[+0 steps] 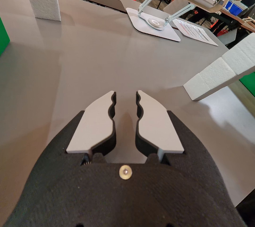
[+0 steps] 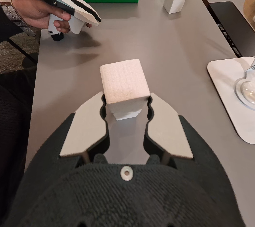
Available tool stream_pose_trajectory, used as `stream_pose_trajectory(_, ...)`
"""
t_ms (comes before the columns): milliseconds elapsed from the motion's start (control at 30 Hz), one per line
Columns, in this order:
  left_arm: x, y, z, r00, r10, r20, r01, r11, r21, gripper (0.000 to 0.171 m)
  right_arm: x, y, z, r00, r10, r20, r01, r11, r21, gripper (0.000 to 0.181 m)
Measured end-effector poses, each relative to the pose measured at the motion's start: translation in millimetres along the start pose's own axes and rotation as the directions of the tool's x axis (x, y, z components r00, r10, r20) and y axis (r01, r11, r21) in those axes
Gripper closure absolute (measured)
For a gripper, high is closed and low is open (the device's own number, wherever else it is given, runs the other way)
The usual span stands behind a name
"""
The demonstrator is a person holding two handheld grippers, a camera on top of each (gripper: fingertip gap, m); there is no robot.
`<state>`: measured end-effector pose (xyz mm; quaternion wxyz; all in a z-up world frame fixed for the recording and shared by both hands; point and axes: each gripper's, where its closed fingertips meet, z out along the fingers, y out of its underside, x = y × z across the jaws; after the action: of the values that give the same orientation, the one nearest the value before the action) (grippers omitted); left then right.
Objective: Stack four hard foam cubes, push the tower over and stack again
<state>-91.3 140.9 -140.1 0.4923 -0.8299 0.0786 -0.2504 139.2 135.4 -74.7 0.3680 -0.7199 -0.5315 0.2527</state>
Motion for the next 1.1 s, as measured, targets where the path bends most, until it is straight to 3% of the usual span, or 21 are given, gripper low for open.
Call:
stream_pose_trajectory(300,-1,1,0,1.000,-0.003,0.004,0.003,1.000,-0.008,0.144,4,1,-1,0.999,-0.002,-0.047,0.002,1.000,0.000,0.121)
stream_pose_trajectory(367,-1,1,0,1.000,-0.004,0.004,0.004,1.000,-0.009,0.144,8,4,-2,0.997,0.010,-0.080,-0.011,1.000,-0.010,0.106)
stream_pose_trajectory(433,-2,1,0,1.000,-0.005,0.005,0.005,1.000,-0.009,0.144,1,1,-5,0.999,0.019,-0.026,-0.019,1.000,0.015,0.093)
stream_pose_trajectory(767,-2,2,0,1.000,-0.005,0.006,0.006,1.000,-0.015,0.144,9,-1,-12,0.997,0.035,-0.072,-0.031,0.998,0.054,0.107)
stream_pose_trajectory(933,-2,2,0,1.000,-0.004,0.005,0.005,1.000,-0.017,0.144,15,-2,-13,0.992,0.015,-0.122,-0.005,0.997,0.078,0.127)
stream_pose_trajectory(1100,-2,3,1,1.000,-0.002,0.006,0.002,1.000,-0.021,0.144,11,-9,-19,0.994,-0.014,-0.112,0.027,0.993,0.115,0.127)
